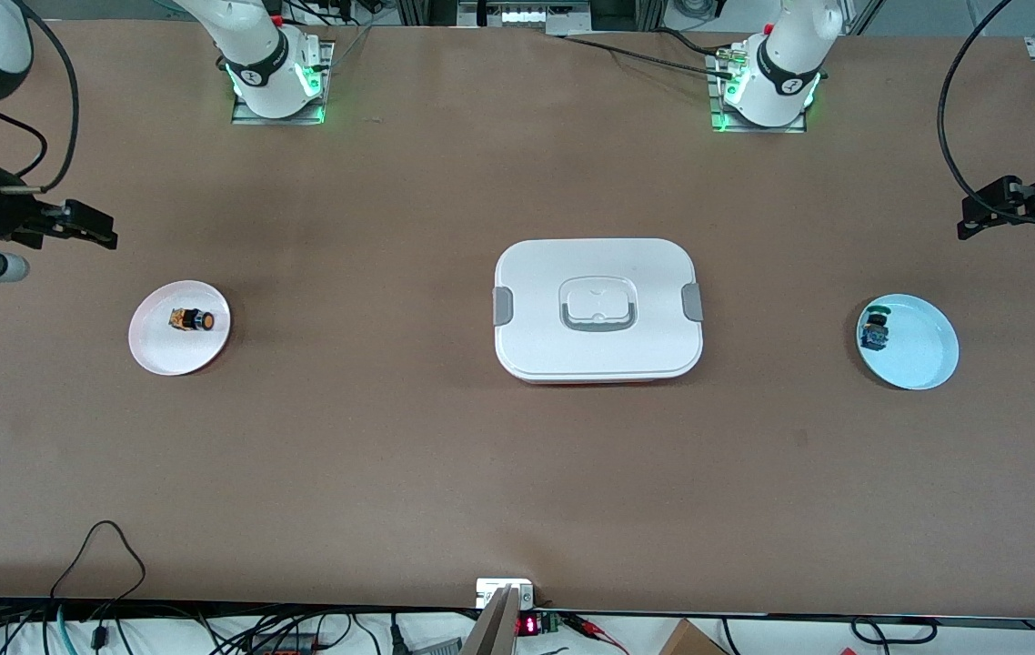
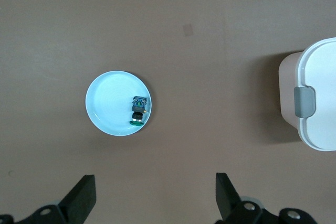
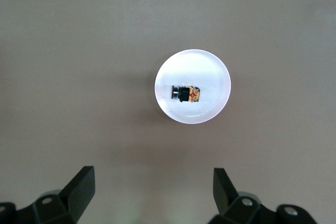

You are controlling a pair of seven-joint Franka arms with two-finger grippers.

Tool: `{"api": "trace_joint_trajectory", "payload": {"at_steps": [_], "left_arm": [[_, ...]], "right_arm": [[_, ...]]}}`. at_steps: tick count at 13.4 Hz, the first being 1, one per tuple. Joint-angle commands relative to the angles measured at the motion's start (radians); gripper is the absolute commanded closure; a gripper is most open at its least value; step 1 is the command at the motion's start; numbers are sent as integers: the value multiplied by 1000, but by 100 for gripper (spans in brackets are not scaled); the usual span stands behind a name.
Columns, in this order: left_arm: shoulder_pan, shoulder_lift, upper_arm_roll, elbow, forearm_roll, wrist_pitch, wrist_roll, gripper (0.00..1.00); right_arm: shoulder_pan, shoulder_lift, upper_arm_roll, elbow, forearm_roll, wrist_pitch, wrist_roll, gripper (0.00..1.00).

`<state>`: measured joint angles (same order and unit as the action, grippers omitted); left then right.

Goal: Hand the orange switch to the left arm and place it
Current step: 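Move the right gripper toward the white plate with the orange switch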

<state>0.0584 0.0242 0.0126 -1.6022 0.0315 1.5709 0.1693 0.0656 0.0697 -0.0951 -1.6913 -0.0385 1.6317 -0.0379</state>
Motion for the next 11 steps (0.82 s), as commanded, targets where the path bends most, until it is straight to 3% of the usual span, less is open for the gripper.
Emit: {"api": "trace_joint_trajectory", "payload": {"at_steps": [1, 8, 11], "left_arm": [[8, 8, 0, 16, -13, -11, -1, 0], [8, 8, 0, 16, -13, -12, -1, 0], [8, 8, 0, 16, -13, -12, -1, 0]], "right_arm": [[-15, 28, 0, 12, -14, 17, 32, 0], [-62, 143, 2, 9, -17, 111, 15, 0], [-72, 148, 2, -114, -18, 273, 13, 0]]}}
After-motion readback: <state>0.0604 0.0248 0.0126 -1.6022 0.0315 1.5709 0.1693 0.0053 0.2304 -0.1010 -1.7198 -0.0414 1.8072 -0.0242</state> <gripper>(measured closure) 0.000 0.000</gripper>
